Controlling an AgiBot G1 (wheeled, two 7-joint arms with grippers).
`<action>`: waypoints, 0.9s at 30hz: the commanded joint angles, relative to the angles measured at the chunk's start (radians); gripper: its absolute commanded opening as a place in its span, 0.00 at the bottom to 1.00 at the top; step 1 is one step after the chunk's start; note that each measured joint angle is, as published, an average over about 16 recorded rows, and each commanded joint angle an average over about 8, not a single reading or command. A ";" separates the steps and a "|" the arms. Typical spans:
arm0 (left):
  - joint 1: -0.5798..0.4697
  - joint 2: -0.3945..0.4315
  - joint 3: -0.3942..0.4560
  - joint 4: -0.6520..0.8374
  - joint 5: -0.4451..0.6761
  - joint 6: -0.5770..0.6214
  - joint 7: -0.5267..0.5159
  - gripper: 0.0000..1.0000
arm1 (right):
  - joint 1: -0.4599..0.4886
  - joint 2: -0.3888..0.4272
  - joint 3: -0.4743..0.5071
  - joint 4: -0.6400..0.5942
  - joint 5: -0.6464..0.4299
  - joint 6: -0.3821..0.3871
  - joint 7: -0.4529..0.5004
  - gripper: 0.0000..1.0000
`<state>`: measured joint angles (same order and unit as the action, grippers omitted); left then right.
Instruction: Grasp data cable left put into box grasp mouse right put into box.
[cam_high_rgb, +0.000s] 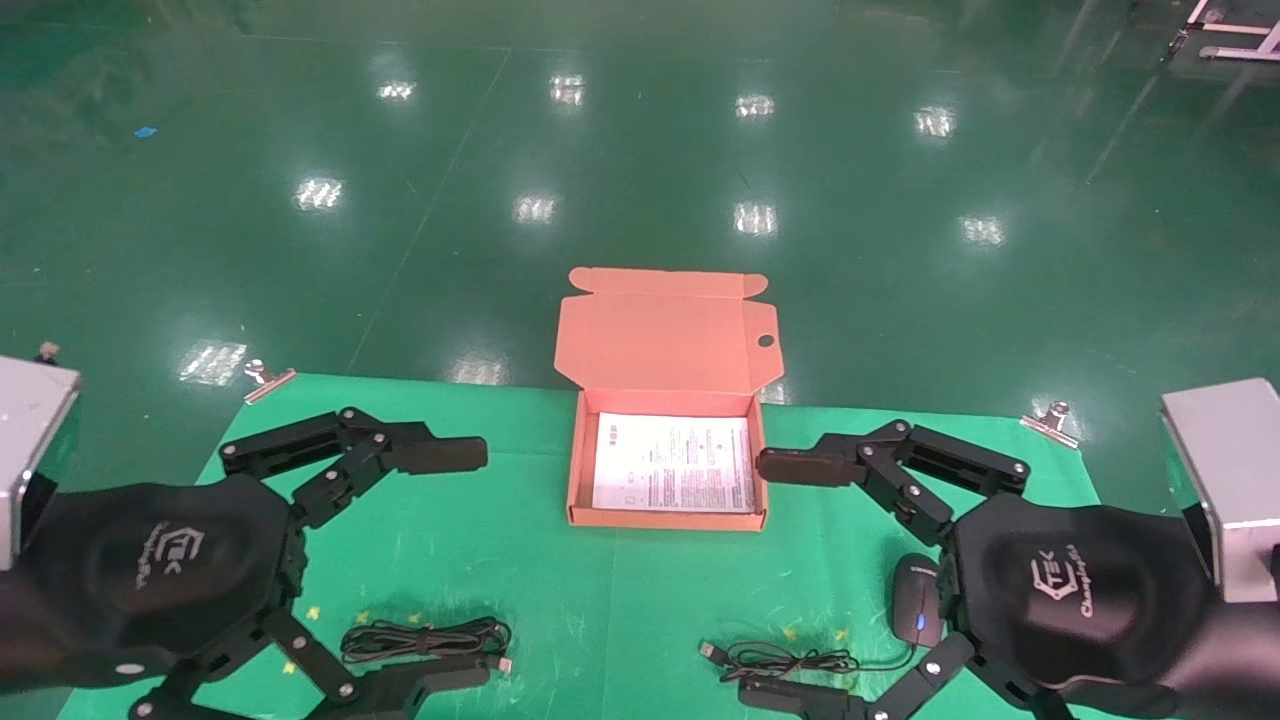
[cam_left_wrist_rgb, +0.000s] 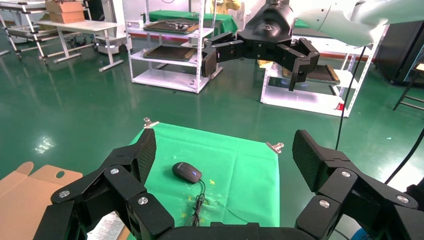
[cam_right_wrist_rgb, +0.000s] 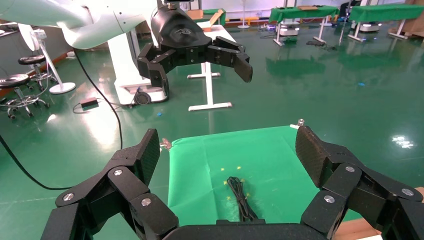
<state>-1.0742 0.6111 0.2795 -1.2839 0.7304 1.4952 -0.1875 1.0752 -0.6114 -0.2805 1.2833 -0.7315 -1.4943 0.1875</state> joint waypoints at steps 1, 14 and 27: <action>0.000 0.000 0.000 0.000 0.000 0.000 0.000 1.00 | 0.000 0.000 0.000 0.000 0.000 0.000 0.000 1.00; -0.001 0.002 0.001 0.001 0.002 -0.002 0.001 1.00 | 0.000 0.000 0.000 0.000 0.000 0.000 0.000 1.00; -0.080 0.004 0.056 0.015 0.120 0.023 -0.026 1.00 | 0.062 0.003 -0.035 0.027 -0.150 -0.013 -0.084 1.00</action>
<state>-1.1631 0.6242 0.3447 -1.2588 0.8578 1.5242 -0.2158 1.1410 -0.6128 -0.3208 1.3069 -0.8881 -1.5090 0.1001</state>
